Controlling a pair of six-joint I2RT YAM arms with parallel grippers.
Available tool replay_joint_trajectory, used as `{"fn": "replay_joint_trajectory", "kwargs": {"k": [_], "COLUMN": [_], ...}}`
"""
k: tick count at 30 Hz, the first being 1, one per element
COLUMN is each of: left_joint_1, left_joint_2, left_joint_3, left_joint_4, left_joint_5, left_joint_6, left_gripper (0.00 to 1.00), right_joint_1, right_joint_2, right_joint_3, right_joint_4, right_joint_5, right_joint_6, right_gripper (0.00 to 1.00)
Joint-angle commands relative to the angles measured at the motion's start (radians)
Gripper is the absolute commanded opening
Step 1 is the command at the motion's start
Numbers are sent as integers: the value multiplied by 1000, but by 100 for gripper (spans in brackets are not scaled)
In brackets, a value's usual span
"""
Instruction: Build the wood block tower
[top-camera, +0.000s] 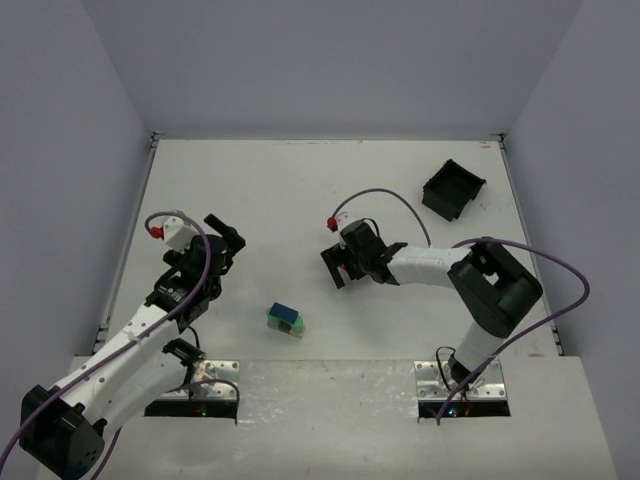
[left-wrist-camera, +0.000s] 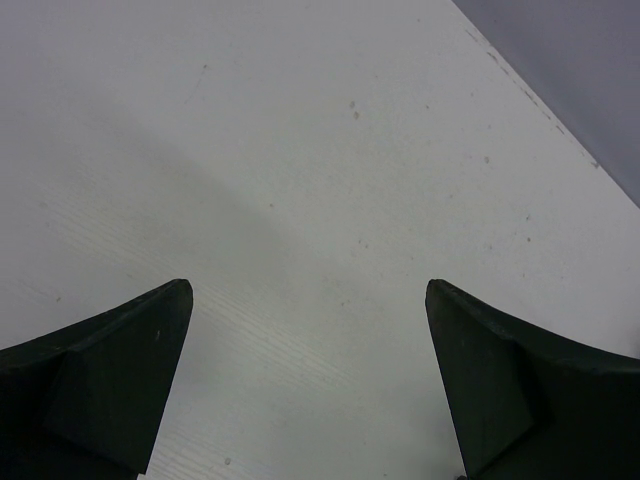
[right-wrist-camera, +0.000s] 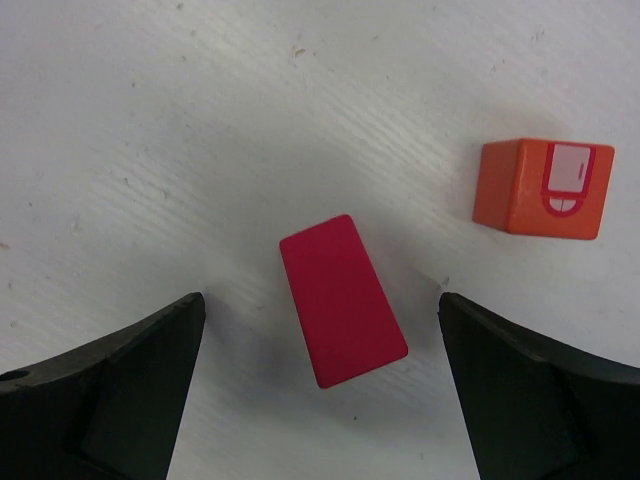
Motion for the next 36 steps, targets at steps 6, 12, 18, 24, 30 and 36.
{"fn": "replay_joint_trajectory", "kwargs": {"k": [6, 12, 18, 24, 30, 36], "left_joint_1": [8, 8, 8, 8, 9, 8], "left_joint_2": [16, 18, 19, 18, 20, 30], "left_joint_3": [19, 20, 19, 20, 16, 11], "left_joint_4": [21, 23, 28, 30, 37, 61], "left_joint_5": [-21, -17, -12, -9, -4, 16], "left_joint_6": [-12, -12, -8, -3, 0, 17], "left_gripper": [100, 100, 100, 100, 100, 100], "right_joint_1": [-5, -1, 7, 10, 30, 70], "right_joint_2": [24, -36, -74, -107, -152, -148], "right_joint_3": [50, 24, 20, 84, 263, 320], "right_joint_4": [32, -28, -34, -260, -811, -1166], "right_joint_5": [71, 118, 140, 88, 238, 299], "right_joint_6": [8, 70, 49, 63, 181, 186], "right_gripper": [76, 51, 20, 12, 8, 12]}}
